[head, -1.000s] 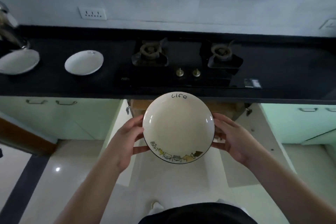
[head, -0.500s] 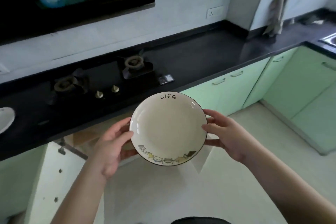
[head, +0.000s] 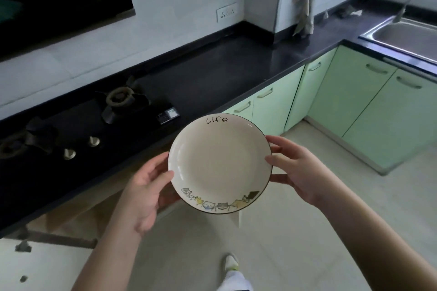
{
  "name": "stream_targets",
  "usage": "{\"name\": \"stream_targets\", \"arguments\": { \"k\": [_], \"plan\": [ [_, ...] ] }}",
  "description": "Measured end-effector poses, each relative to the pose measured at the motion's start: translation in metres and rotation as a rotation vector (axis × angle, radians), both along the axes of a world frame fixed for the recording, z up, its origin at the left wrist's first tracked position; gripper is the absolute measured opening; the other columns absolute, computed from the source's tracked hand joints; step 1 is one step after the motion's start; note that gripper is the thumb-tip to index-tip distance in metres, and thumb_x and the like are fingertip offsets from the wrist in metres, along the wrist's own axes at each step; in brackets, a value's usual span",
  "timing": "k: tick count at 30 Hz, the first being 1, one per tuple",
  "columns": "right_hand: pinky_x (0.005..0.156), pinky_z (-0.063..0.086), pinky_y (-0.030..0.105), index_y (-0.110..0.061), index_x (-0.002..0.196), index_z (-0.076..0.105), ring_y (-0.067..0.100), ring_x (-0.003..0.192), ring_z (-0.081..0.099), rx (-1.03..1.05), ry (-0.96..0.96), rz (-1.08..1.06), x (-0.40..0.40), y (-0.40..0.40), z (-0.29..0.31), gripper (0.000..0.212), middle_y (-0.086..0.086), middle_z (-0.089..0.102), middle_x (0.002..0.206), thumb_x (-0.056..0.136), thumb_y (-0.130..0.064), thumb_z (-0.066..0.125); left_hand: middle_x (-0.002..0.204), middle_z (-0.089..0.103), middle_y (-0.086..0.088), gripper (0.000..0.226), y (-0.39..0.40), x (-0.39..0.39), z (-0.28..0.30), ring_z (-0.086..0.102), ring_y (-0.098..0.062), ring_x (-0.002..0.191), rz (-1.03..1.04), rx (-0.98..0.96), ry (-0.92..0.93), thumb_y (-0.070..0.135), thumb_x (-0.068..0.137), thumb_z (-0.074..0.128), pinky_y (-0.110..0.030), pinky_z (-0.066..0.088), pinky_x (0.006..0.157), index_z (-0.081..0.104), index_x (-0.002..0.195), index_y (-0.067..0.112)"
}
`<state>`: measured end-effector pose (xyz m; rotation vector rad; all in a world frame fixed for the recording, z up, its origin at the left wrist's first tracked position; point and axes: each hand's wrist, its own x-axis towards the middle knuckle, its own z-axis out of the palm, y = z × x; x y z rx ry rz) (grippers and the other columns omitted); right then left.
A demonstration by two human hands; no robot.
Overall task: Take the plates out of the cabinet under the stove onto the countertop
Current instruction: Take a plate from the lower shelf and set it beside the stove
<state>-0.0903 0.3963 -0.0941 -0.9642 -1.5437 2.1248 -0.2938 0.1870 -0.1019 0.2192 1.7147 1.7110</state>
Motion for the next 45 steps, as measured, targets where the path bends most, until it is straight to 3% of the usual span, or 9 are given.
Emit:
{"name": "stream_targets", "arguments": {
  "k": [5,14,19,26,31,37,42,45],
  "plan": [
    [0.07,0.059,0.034,-0.028,0.114,0.069,0.016,0.092,0.069,-0.009,-0.024,-0.058,-0.007,0.035,0.001,0.04,0.007,0.07,0.108,0.091,0.002,0.055,0.097,0.076,0.007,0.038,0.053,-0.023,-0.003,0.072,-0.011,0.077,-0.084,0.014,0.007,-0.004,0.094,0.052,-0.03,0.058,0.052,0.065,0.117,0.024],
    [0.069,0.058,0.038,-0.022,0.121,0.065,0.017,0.086,0.07,-0.05,-0.066,-0.256,0.01,0.111,-0.012,0.034,0.007,0.069,0.099,0.096,-0.004,0.051,0.094,0.075,0.013,0.05,0.161,-0.029,-0.014,0.071,-0.006,0.078,-0.256,-0.019,0.051,-0.002,0.094,0.054,-0.028,0.056,0.053,0.075,0.091,0.043],
    [0.065,0.058,0.035,-0.027,0.112,0.068,0.013,0.08,0.071,-0.087,-0.048,-0.298,0.024,0.172,-0.026,0.033,0.001,0.071,0.09,0.096,-0.004,0.05,0.102,0.075,0.014,0.051,0.228,-0.02,-0.017,0.072,-0.009,0.085,-0.289,-0.057,0.052,0.0,0.094,0.055,-0.031,0.058,0.057,0.075,0.091,0.046],
    [0.066,0.058,0.036,-0.026,0.117,0.066,0.015,0.084,0.07,-0.083,-0.055,-0.258,0.054,0.286,-0.029,0.033,0.007,0.07,0.102,0.097,-0.005,0.051,0.102,0.075,0.012,0.047,0.335,0.021,-0.016,0.072,-0.01,0.089,-0.234,-0.086,0.081,0.0,0.094,0.054,-0.032,0.058,0.058,0.074,0.096,0.043],
    [0.063,0.058,0.034,-0.028,0.113,0.069,0.013,0.08,0.068,-0.089,-0.053,-0.195,0.062,0.352,-0.022,0.033,0.005,0.068,0.097,0.097,-0.006,0.051,0.1,0.074,0.015,0.054,0.383,0.043,-0.006,0.071,-0.005,0.086,-0.183,-0.068,0.075,0.0,0.094,0.054,-0.03,0.057,0.056,0.075,0.09,0.049],
    [0.06,0.058,0.033,-0.032,0.107,0.071,0.01,0.076,0.07,-0.113,-0.047,-0.065,0.024,0.388,-0.03,0.034,-0.004,0.071,0.087,0.096,-0.006,0.052,0.098,0.075,0.015,0.044,0.39,0.033,-0.005,0.071,-0.005,0.085,0.002,-0.087,0.059,0.004,0.095,0.057,-0.031,0.058,0.056,0.075,0.091,0.044],
    [0.065,0.059,0.034,-0.039,0.1,0.074,0.011,0.079,0.07,-0.084,-0.047,0.117,-0.03,0.395,-0.035,0.04,-0.004,0.073,0.091,0.097,-0.008,0.05,0.097,0.075,0.016,0.036,0.377,0.005,-0.009,0.07,-0.006,0.088,0.166,-0.115,0.052,0.003,0.096,0.055,-0.032,0.058,0.057,0.07,0.103,0.036],
    [0.072,0.06,0.039,-0.038,0.107,0.072,0.01,0.082,0.069,-0.049,-0.059,0.215,-0.069,0.4,-0.037,0.039,-0.003,0.073,0.096,0.098,-0.009,0.048,0.096,0.075,0.016,0.034,0.369,-0.016,-0.014,0.069,-0.009,0.09,0.243,-0.108,0.032,0.002,0.096,0.055,-0.032,0.058,0.057,0.069,0.108,0.031]
  ]
}}
